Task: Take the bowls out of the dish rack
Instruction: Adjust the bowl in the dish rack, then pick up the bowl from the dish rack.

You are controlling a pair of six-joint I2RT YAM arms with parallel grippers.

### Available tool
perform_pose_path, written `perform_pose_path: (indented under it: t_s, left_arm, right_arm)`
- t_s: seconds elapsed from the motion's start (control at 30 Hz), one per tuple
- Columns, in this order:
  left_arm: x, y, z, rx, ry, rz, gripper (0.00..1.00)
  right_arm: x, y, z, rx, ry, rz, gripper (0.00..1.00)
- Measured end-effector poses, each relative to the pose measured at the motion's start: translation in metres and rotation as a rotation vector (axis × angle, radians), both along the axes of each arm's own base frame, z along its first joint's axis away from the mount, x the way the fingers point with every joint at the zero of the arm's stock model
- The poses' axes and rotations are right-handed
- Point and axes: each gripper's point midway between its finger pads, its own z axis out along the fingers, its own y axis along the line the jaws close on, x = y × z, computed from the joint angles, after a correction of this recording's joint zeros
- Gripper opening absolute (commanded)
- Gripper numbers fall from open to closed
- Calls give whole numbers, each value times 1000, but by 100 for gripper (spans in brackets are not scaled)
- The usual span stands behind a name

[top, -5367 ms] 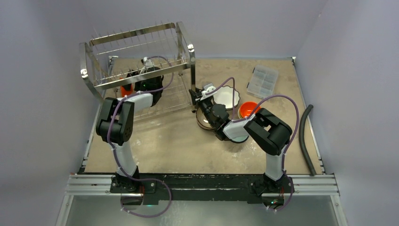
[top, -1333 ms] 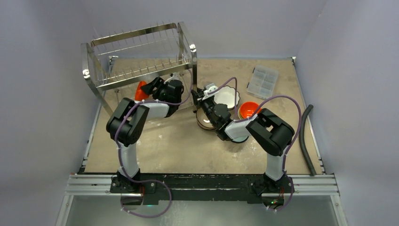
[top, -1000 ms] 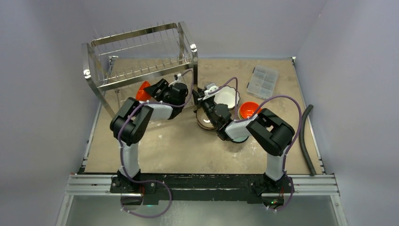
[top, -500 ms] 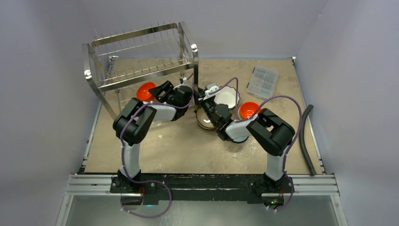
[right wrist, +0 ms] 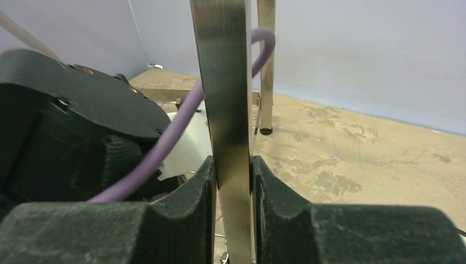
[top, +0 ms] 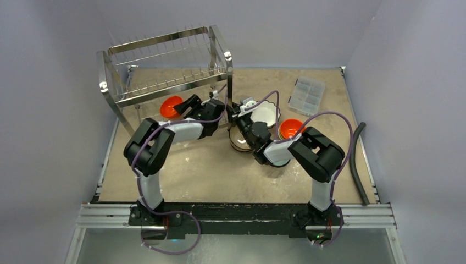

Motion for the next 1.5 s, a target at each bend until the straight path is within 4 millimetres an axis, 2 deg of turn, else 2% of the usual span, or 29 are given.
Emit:
perform_pose_path:
  t_s: [0.17,0.33,0.57,0.7,0.83,1.0,1.2,1.37,1.5]
  left_arm:
    - [-11,-1,13,-78,-7,6,75]
    - [-23,-5,30,-227,-58,19,75]
    - [-40,-50,62,-559,-187,-56,74]
    - [-51,-57,51,-757,-215,-43,73]
    - [-60,-47,32,-973,-247,20,72]
    - [-72,-17,20,-1174,-344,145,73]
    - [-70,-6,37,-1355,-511,244,73]
    - [-58,21,45,-1479,-671,382,72]
    - [-47,35,52,-1587,-790,462,72]
  right_arm:
    - [0,0,0,0,1,0,1]
    - [0,0,0,2,1,0,1]
    - [0,0,0,2,2,1,1]
    - [0,0,0,3,2,2,1]
    - [0,0,0,3,2,3,1]
    - [0,1,0,4,3,5,1]
    - [-1,1,0,4,3,8,1]
    - [-2,3,0,5,4,16,1]
    - [-2,3,0,5,4,21,1]
